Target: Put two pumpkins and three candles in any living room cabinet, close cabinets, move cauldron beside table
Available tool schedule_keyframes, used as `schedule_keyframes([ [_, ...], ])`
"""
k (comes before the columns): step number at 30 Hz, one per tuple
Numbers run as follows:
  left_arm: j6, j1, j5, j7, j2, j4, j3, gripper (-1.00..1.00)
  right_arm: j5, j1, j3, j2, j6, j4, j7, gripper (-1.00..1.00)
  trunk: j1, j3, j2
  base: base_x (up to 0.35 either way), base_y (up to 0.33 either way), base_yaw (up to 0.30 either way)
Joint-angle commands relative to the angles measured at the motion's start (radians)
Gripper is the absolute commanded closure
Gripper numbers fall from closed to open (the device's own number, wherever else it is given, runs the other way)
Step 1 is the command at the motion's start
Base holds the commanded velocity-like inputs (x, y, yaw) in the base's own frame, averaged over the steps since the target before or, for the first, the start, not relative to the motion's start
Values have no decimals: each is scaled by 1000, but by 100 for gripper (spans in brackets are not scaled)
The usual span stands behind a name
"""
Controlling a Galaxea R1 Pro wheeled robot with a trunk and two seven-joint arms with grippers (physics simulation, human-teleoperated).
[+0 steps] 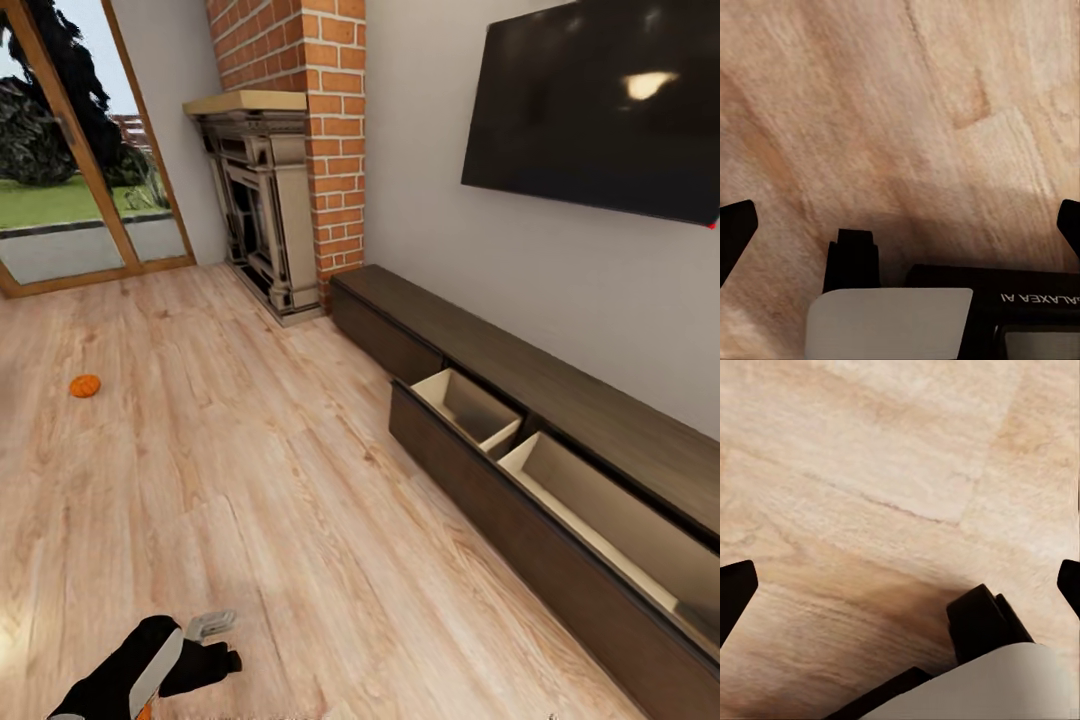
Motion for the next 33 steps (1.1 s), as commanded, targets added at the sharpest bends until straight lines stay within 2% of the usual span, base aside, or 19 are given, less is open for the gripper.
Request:
schedule_keyframes([
  [1, 0, 0, 0, 0, 7, -9, 0, -100, 32, 0, 2, 6, -11, 0, 0, -100, -4, 3, 7, 0, 0, 280],
  [4, 1, 0, 0, 1, 23, -23, 0, -100, 89, 0, 5, 27, -26, 0, 0, -100, -15, 10, 28, 0, 0, 280],
  [7, 0, 0, 0, 25, 30, -26, 1, -100, 105, 0, 6, 35, -29, 0, 0, -100, -27, 18, 49, 0, 0, 280],
  [11, -20, 0, 0, 97, 31, -28, 1, -100, 110, 1, 7, 37, -30, 0, 1, -100, -42, 28, 77, 0, 0, 280],
  [14, -38, 0, 0, 121, 31, -29, 0, -100, 111, 1, 7, 37, -30, 0, 1, -100, -54, 36, 98, 0, 0, 280],
  [19, -45, 0, 0, 128, 31, -28, 0, -100, 112, 2, 7, 37, -31, 0, 1, -100, -73, 49, 133, 0, 0, 177],
  [27, -46, 0, 0, 133, 32, -29, 0, -100, 113, 2, 8, 37, -31, 0, 0, -100, -73, 49, 133, -2, 3, 208],
  [33, -47, 0, 0, 134, 34, -29, 0, -100, 113, 1, 8, 37, -31, 1, 0, -100, -73, 49, 133, -65, 176, 289],
])
